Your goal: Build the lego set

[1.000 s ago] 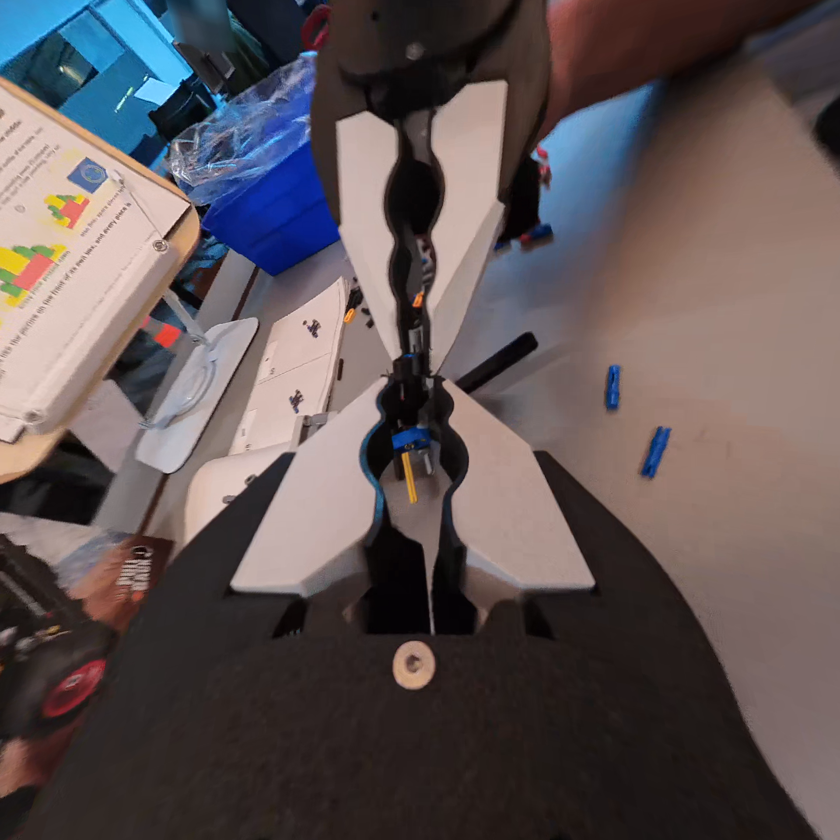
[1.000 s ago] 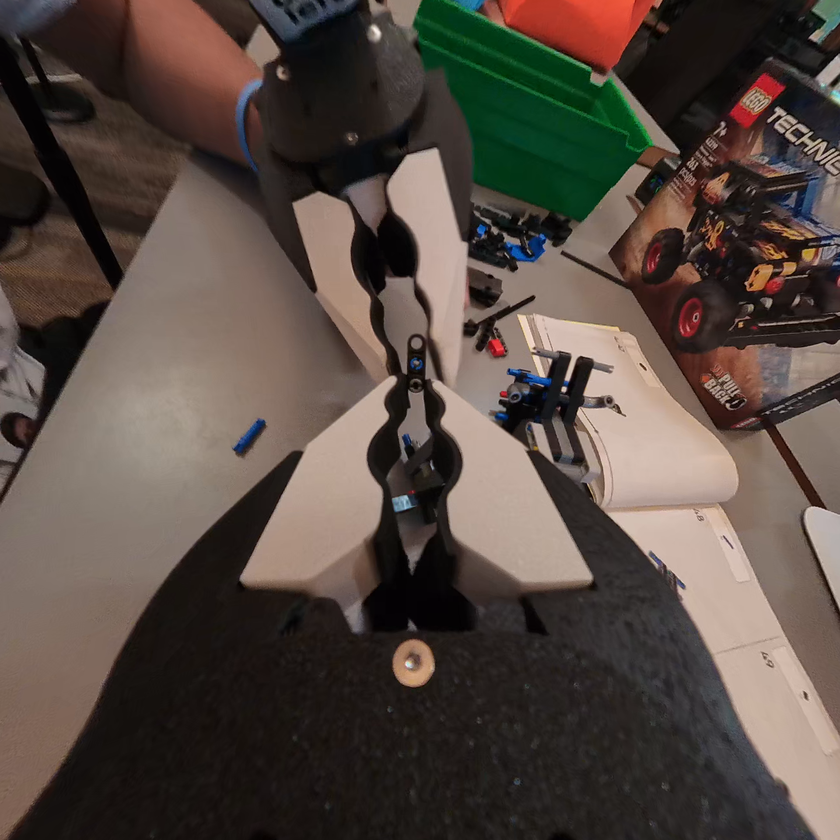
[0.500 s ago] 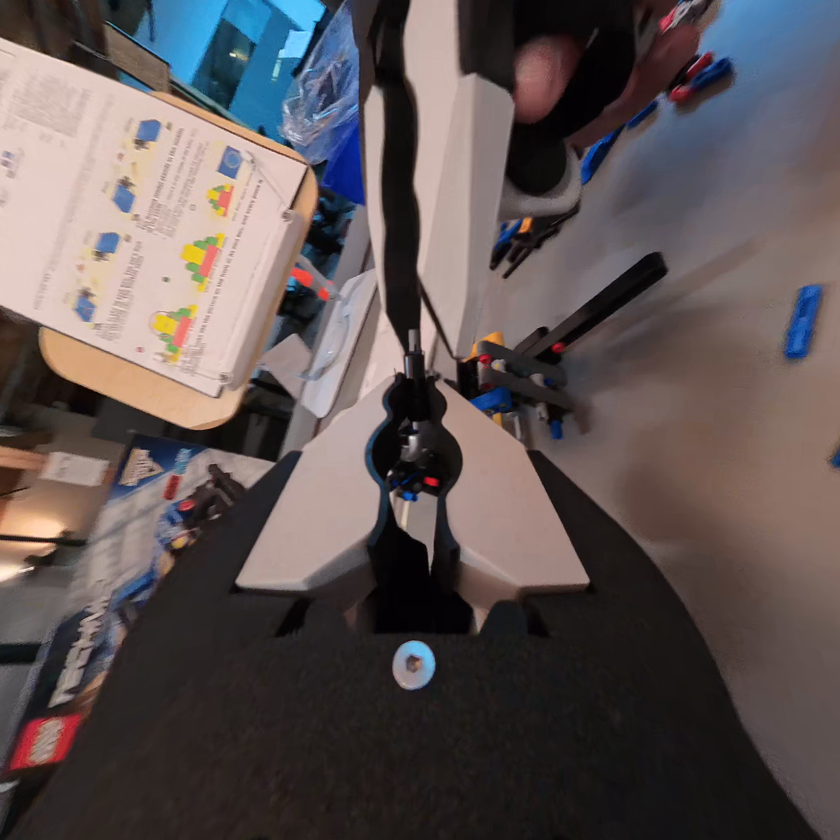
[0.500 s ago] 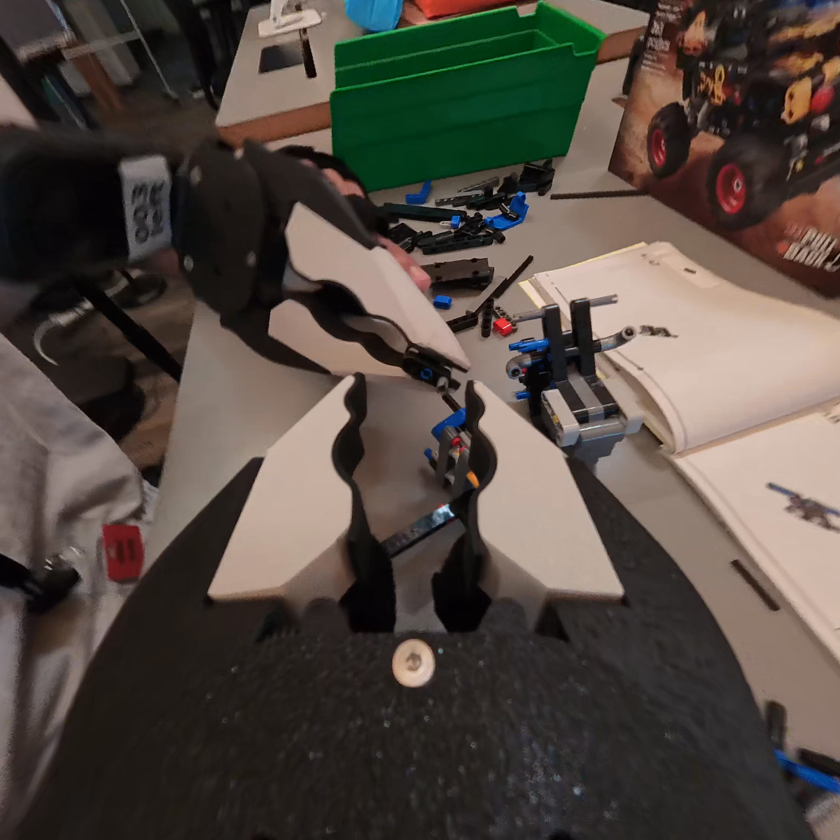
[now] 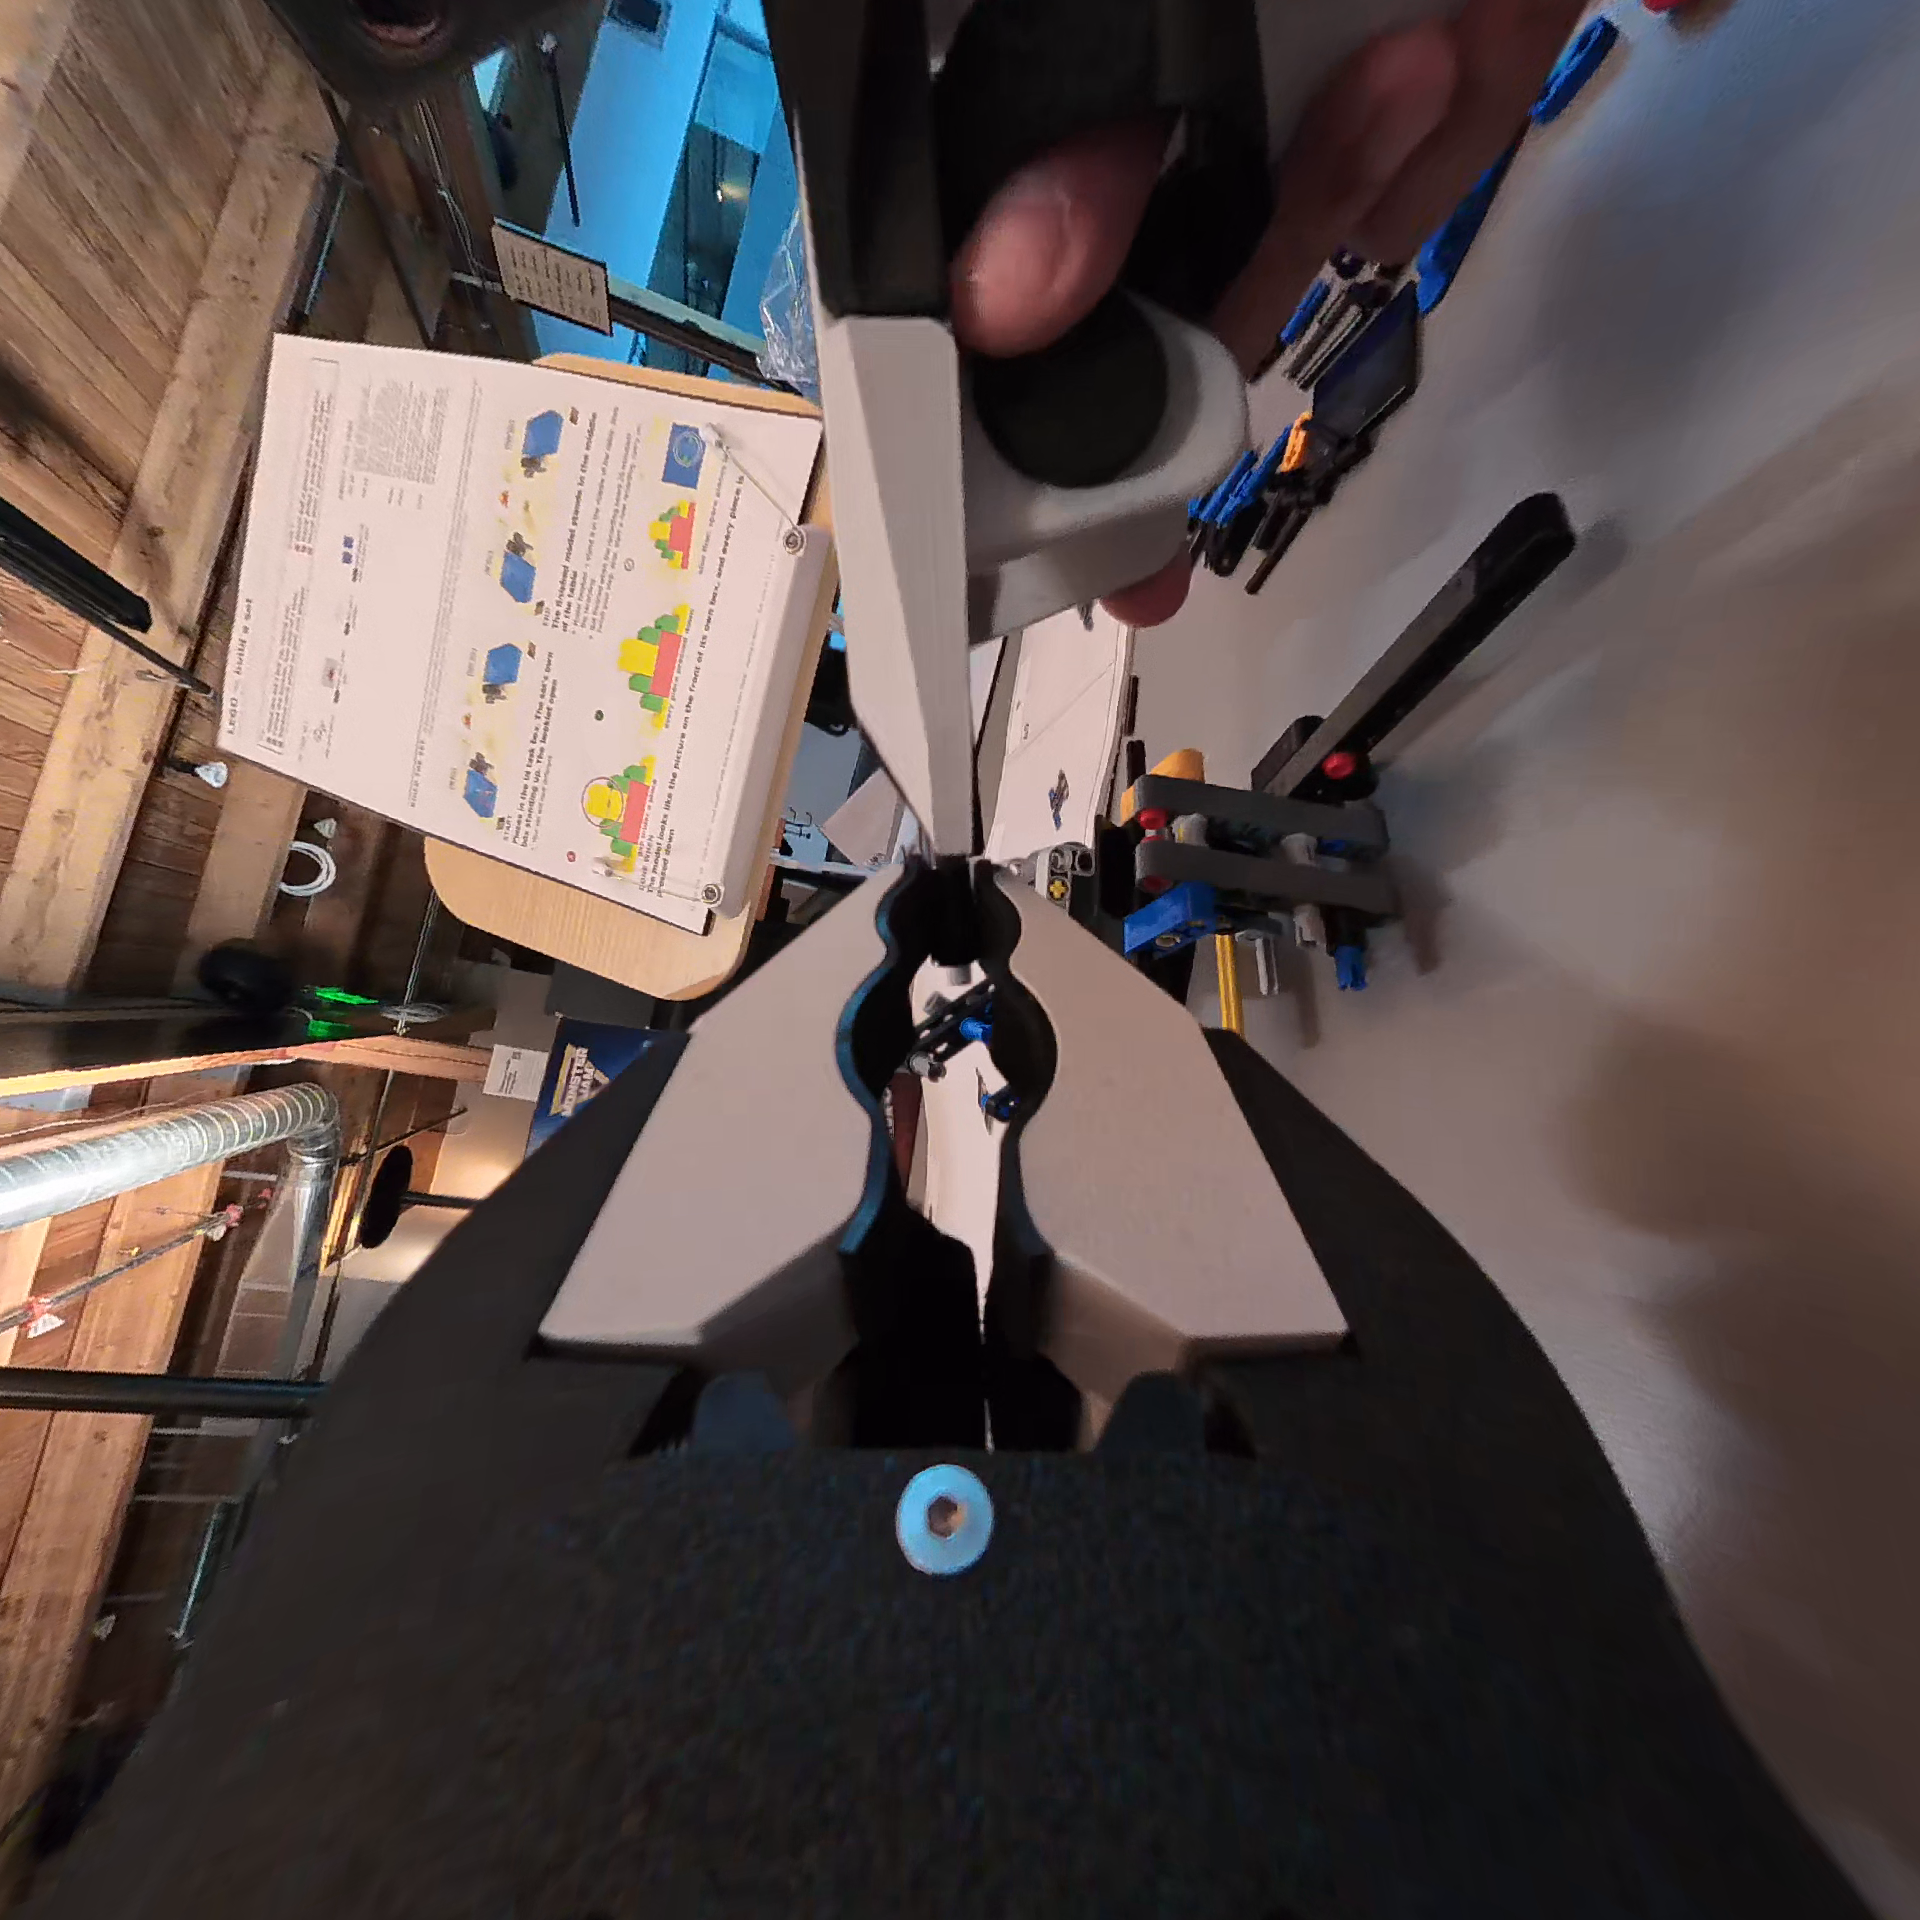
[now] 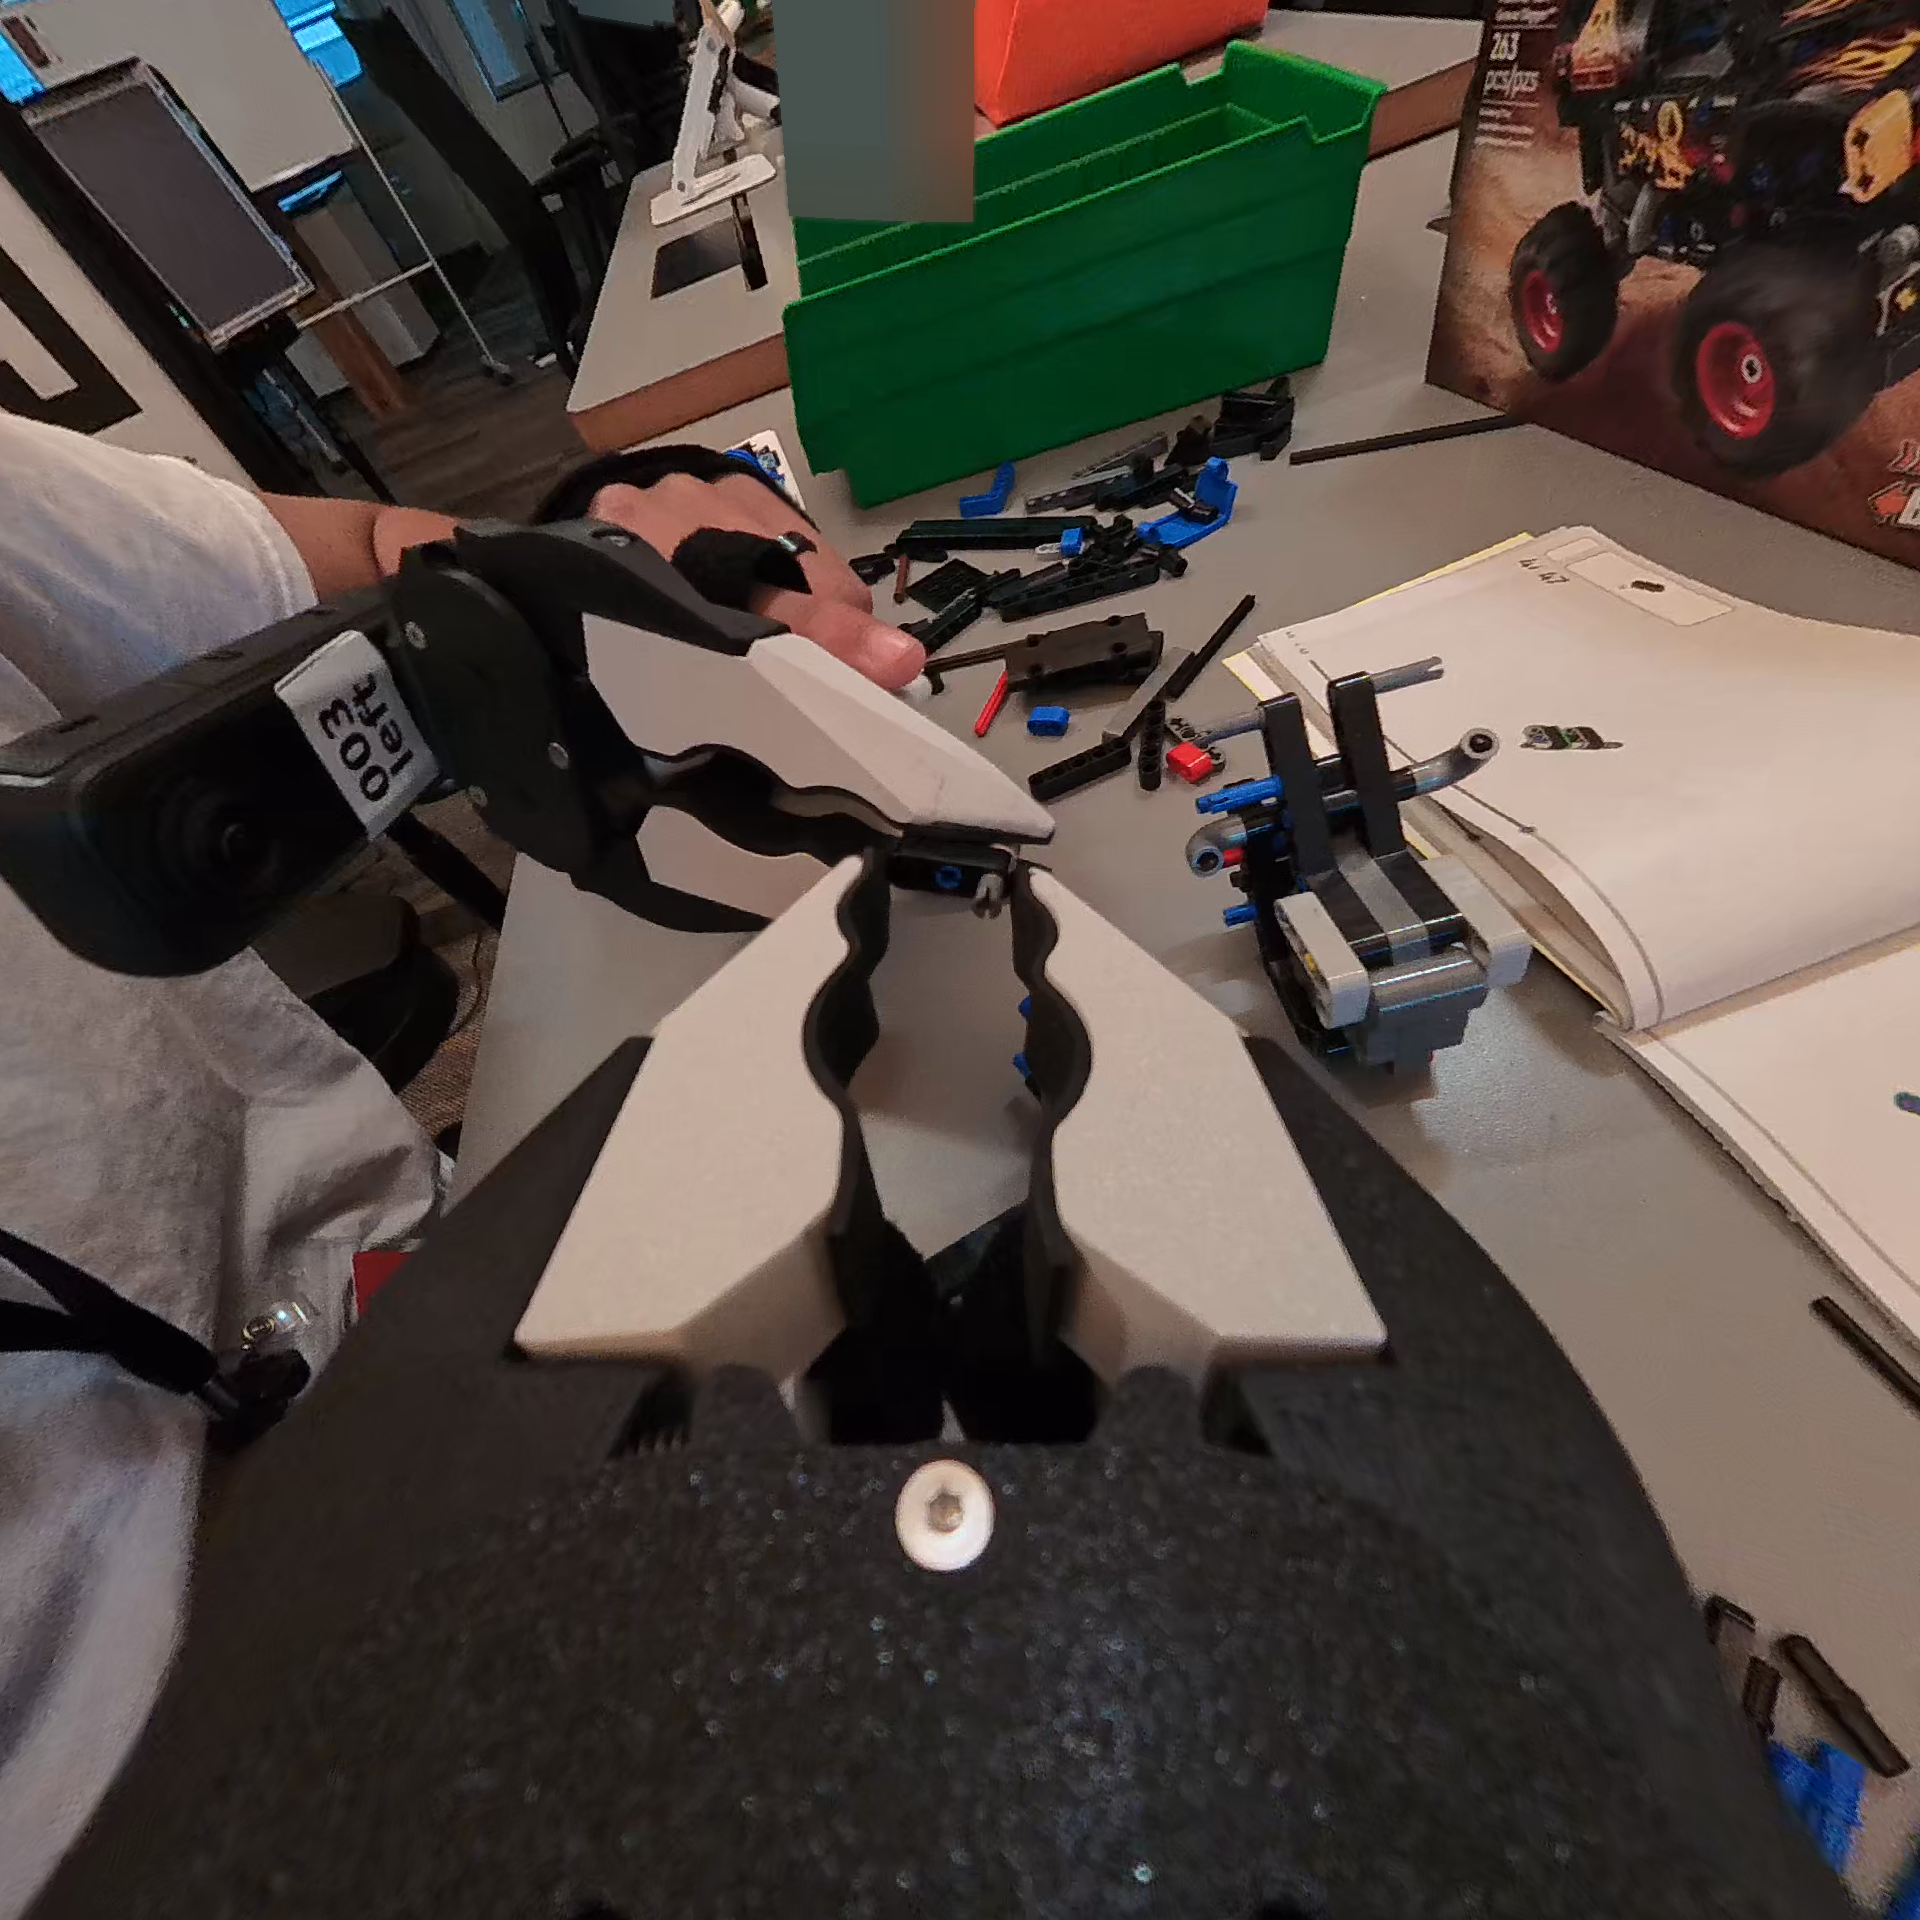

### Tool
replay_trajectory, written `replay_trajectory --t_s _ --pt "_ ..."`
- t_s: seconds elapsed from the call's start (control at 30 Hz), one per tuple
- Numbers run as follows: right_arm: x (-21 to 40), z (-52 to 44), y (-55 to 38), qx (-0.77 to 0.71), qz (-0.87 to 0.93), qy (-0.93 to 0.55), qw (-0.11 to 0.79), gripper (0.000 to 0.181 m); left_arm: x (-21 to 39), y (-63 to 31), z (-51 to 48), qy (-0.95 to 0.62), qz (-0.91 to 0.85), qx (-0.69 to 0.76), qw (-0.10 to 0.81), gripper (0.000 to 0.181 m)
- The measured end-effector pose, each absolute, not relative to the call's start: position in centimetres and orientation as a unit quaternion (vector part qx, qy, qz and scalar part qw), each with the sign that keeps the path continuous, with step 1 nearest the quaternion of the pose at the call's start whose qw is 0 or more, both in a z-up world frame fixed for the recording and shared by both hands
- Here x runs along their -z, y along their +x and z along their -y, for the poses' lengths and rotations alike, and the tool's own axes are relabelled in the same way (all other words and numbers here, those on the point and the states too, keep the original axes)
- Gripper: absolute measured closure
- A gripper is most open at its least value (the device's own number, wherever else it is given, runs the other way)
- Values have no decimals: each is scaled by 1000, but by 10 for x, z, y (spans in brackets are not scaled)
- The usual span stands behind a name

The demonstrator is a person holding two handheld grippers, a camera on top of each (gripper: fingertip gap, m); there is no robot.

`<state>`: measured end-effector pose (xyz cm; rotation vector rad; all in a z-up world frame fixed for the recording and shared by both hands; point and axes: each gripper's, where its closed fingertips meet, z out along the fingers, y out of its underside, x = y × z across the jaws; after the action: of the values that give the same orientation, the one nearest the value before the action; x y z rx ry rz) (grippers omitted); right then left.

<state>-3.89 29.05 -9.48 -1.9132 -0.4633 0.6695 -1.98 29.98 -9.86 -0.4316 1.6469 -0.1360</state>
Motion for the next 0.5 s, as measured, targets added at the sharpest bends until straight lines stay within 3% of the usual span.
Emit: replay_trajectory --t_s 0.5 --pt "89 -282 -44 -346 201 -770 497 158 90 -28 -286 -189 -731 109 646 176"
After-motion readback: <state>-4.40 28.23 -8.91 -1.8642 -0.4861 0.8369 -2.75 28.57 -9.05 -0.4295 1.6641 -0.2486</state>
